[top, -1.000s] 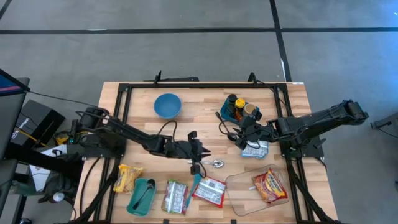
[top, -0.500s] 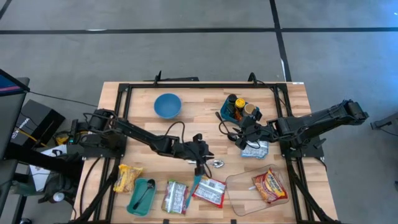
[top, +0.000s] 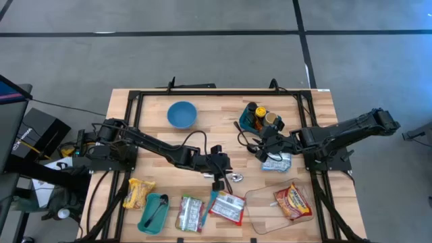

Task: Pick & Place Food Item
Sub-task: Put the silver spoon into the green bin

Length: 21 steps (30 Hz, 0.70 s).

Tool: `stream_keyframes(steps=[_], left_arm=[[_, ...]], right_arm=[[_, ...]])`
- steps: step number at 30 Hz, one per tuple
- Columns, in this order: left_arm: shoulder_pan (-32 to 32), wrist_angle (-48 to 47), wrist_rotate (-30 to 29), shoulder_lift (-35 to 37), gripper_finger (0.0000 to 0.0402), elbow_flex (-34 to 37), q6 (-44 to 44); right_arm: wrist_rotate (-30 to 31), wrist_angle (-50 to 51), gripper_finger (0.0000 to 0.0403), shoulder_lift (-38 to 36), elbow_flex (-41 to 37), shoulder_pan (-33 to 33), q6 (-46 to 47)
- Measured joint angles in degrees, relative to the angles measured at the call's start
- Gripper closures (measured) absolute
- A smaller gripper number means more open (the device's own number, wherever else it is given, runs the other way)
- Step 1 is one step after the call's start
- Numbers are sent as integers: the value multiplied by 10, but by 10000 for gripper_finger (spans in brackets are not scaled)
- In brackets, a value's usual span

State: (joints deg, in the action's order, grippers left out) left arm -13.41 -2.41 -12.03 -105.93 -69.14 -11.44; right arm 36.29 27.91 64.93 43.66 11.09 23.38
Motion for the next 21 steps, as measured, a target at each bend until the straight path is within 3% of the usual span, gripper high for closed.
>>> stream_keyframes(steps=[13,21], left_arm=[[0,-6,14,-75,353,0,-11],[0,-25,27,-80,340,0,-9]], right_arm=[[0,1,253,0,0,0,0],[0,3,253,0,0,0,0]])
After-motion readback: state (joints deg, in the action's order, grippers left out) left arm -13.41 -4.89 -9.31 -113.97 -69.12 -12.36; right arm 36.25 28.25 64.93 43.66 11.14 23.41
